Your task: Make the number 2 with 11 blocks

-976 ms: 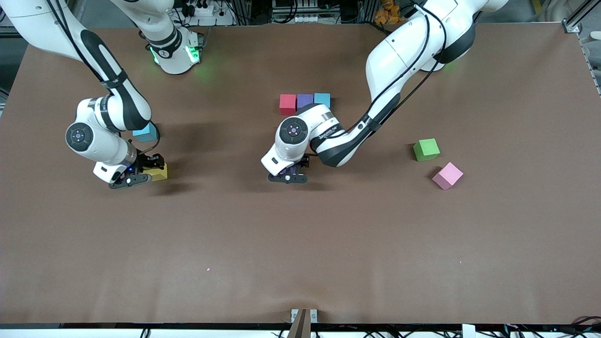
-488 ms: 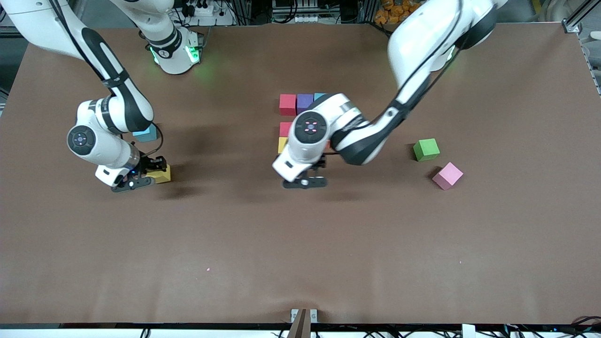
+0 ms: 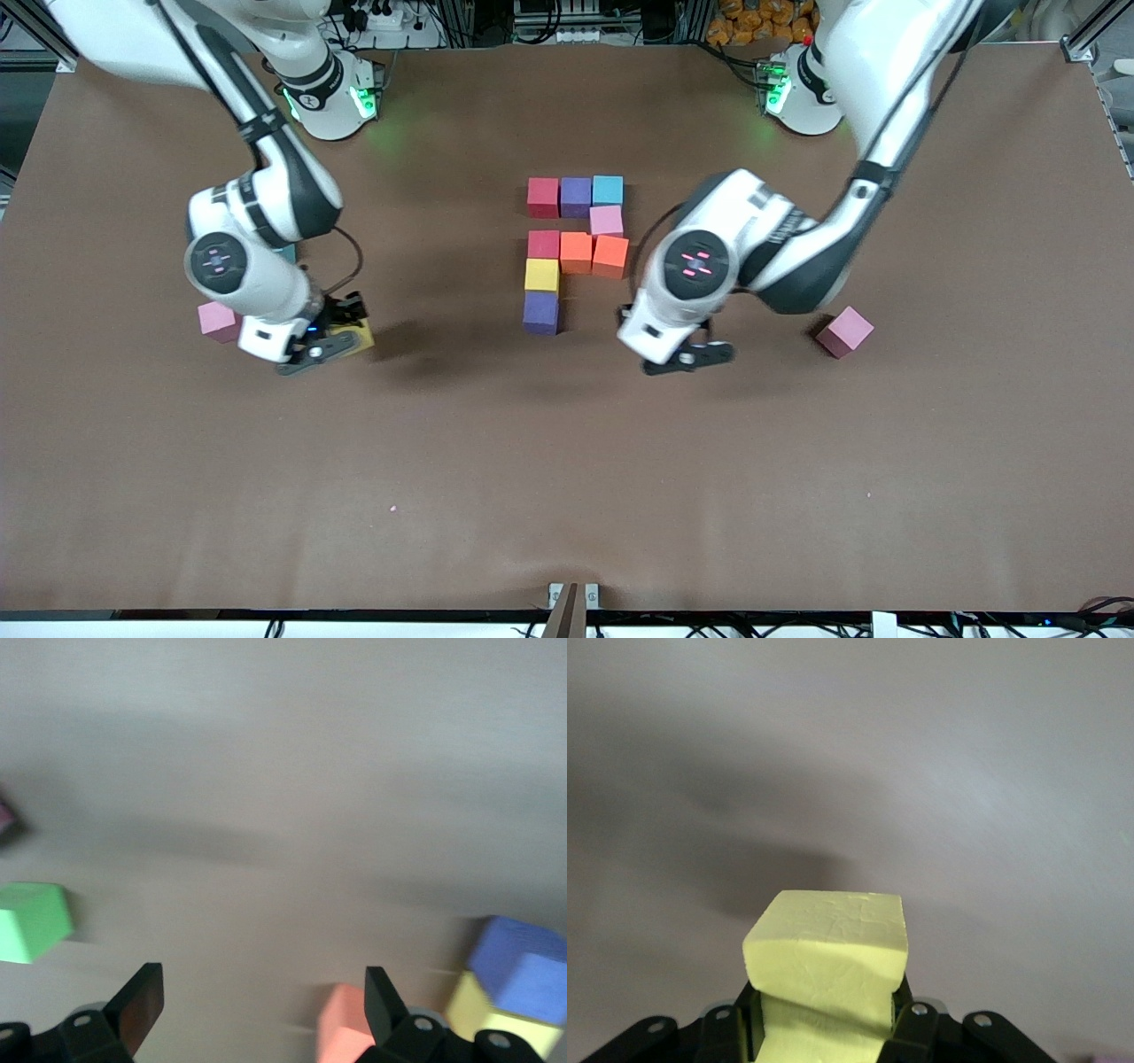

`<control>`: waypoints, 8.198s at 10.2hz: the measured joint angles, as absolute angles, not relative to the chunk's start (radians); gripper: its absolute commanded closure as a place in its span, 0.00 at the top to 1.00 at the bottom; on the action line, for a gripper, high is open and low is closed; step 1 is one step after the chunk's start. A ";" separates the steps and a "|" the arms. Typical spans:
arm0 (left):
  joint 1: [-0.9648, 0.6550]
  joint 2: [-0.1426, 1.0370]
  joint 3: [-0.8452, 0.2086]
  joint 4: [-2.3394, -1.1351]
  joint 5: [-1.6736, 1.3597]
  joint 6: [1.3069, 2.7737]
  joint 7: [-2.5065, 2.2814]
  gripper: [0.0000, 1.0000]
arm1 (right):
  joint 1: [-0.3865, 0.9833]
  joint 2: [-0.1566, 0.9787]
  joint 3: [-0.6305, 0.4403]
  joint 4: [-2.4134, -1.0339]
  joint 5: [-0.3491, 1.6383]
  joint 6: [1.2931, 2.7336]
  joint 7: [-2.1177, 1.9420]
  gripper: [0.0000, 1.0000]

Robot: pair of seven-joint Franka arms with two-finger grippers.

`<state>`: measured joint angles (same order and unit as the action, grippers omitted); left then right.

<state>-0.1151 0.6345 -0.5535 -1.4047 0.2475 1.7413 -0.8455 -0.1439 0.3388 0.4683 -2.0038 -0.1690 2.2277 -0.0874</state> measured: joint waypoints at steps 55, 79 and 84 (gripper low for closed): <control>0.389 0.577 -0.757 -1.861 0.286 2.158 -1.569 0.32 | 0.682 0.901 0.232 -1.145 -0.197 1.888 -0.614 1.00; -0.275 0.712 -0.472 -1.765 0.181 2.452 -2.277 0.32 | 0.020 0.298 0.178 -1.981 -0.205 2.163 -0.340 1.00; -0.280 0.718 -0.467 -1.762 0.181 2.461 -2.277 0.32 | 0.156 0.128 0.185 -2.167 -0.205 2.166 -0.043 1.00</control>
<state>-0.2801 0.7179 -0.4673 -1.7624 0.1809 2.4612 -2.2770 0.1563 0.1278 0.1853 -2.1672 -0.2051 2.1658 -0.0428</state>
